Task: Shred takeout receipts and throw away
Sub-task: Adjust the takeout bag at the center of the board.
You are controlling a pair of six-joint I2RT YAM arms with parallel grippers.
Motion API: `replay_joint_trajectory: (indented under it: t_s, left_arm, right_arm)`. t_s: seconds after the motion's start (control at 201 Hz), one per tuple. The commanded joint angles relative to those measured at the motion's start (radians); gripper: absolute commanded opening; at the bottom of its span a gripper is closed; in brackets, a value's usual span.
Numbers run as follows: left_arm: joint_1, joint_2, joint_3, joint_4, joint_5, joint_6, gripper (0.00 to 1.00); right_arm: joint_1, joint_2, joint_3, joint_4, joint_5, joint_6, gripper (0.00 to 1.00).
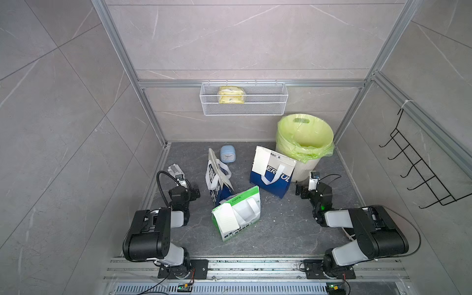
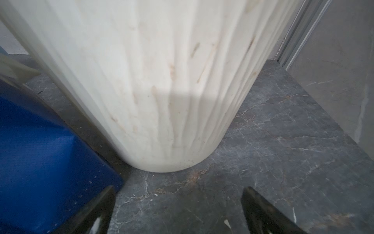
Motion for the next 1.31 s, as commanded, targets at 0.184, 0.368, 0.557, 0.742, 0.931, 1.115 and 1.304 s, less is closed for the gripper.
replay_joint_trajectory:
  t_s: [0.184,0.368,0.557,0.742,0.931,1.115,1.304]
  left_arm:
    - [0.006,0.004,0.022,0.049,-0.019,0.031,1.0]
    - [0.006,0.004,0.021,0.048,-0.019,0.03,1.0]
    - [0.007,0.004,0.02,0.048,-0.02,0.031,1.0]
    - [-0.017,-0.108,0.064,-0.107,-0.074,0.04,1.0]
    - [-0.074,-0.463,0.138,-0.499,-0.219,-0.229,1.0]
    - [-0.071,-0.731,0.094,-0.711,-0.171,-0.646,1.0]
    - [-0.072,-0.896,0.178,-0.959,0.082,-0.605,1.0]
  right_arm:
    - [0.006,0.015,0.021,0.023,-0.011,-0.019,1.0]
    - [0.007,0.014,0.022,0.021,-0.01,-0.019,1.0]
    - [0.006,0.015,0.018,0.024,-0.011,-0.02,1.0]
    - [0.006,-0.098,-0.008,-0.027,0.024,-0.008,1.0]
    - [0.006,-0.358,0.152,-0.566,0.137,0.148,1.0]
    - [-0.001,-0.376,0.394,-1.06,0.146,0.376,1.0]
    - [-0.011,-0.548,0.401,-1.183,0.226,0.565,1.0]
